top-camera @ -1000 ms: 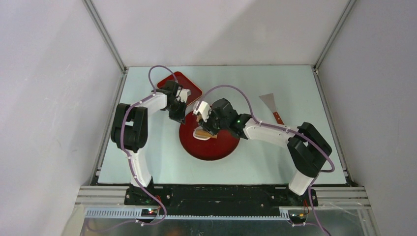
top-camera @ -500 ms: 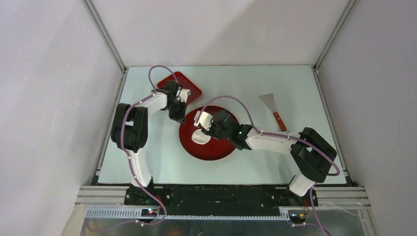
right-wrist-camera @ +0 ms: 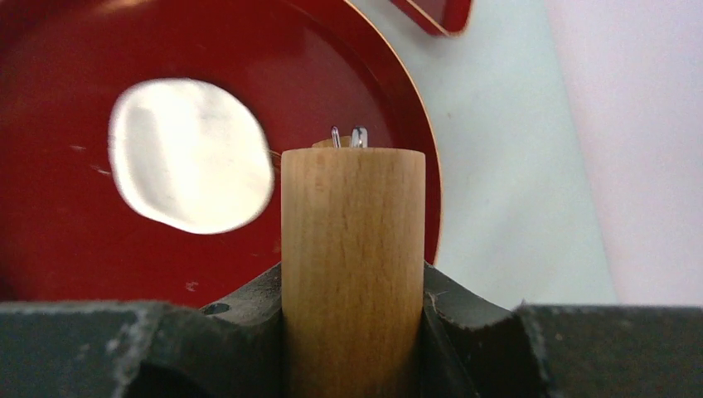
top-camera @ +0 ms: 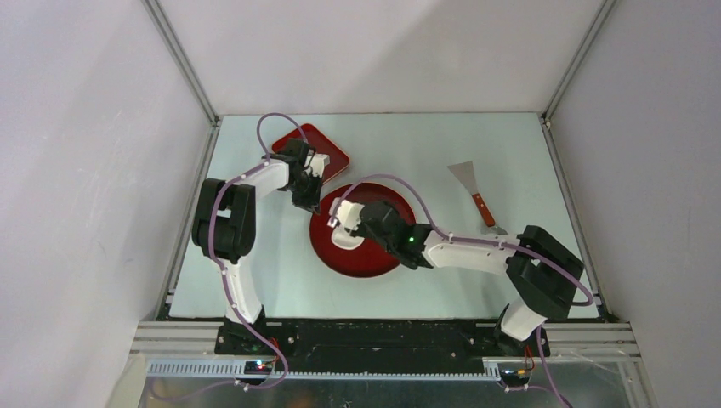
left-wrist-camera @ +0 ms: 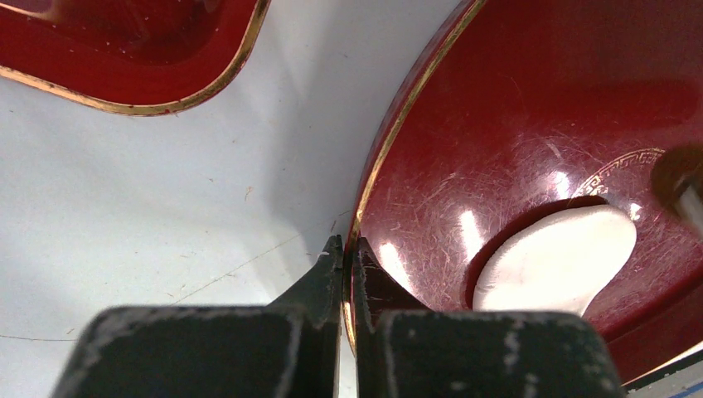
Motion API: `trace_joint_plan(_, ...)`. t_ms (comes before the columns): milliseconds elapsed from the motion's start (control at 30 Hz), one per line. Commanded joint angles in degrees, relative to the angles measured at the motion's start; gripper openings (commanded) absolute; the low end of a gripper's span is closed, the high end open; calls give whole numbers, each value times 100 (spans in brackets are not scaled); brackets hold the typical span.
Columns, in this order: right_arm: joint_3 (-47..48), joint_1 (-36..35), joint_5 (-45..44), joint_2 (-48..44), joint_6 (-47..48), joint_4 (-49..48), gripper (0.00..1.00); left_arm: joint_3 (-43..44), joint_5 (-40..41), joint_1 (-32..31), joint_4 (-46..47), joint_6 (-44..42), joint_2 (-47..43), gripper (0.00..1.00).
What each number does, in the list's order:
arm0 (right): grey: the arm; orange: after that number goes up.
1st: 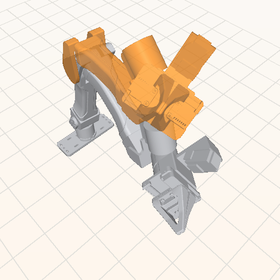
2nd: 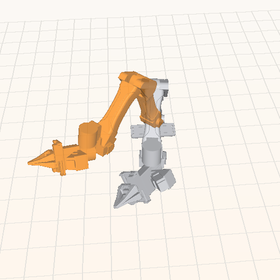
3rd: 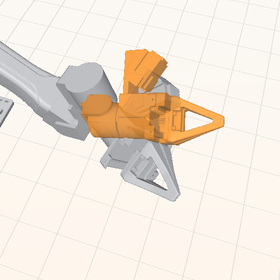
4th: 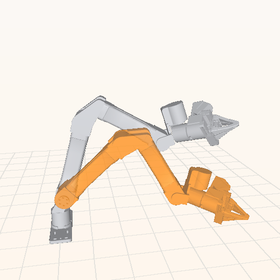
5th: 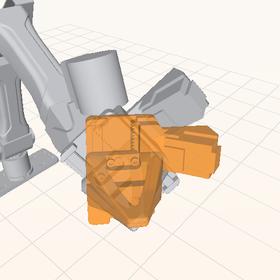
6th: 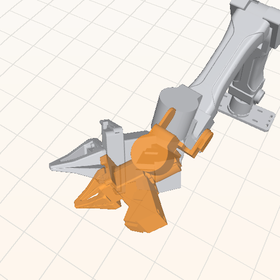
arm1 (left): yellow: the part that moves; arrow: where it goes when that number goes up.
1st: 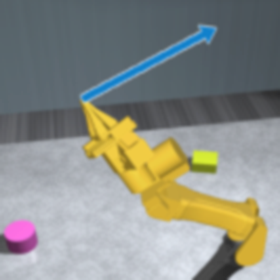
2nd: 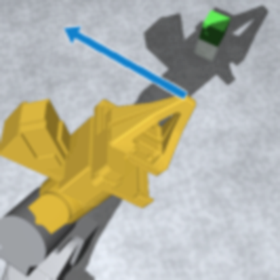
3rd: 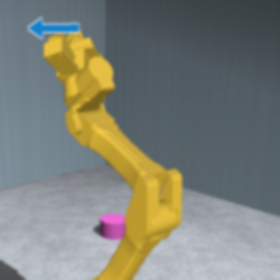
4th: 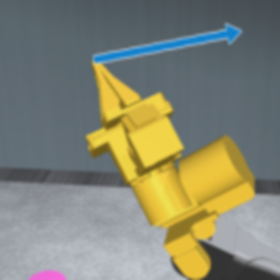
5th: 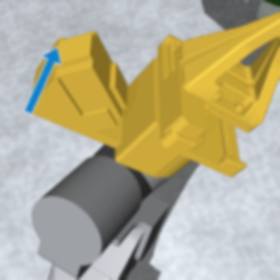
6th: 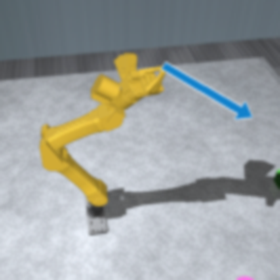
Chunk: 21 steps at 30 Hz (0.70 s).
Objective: Roll out the dumpling wrappers from the dough
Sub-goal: Flatten out the dough on the work surface.
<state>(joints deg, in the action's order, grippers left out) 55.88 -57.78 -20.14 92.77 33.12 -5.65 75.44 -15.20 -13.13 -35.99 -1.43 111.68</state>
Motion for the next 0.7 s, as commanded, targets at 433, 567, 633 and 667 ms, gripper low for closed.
trace_joint_plan(433, 676, -644, 676, 458, -1239, 393, 0, 34, 241, -33, 6, 74, 223, 0)
trace_joint_plan(567, 671, -556, 1038, 510, -1736, 533, 0, 28, 228, -24, 6, 73, 223, 0)
trace_joint_plan(633, 642, -550, 1037, 584, -1845, 538, 0, 29, 235, -27, 6, 73, 223, 0)
trace_joint_plan(667, 612, -550, 992, 619, -1876, 538, 0, 26, 236, -30, 5, 73, 218, 0)
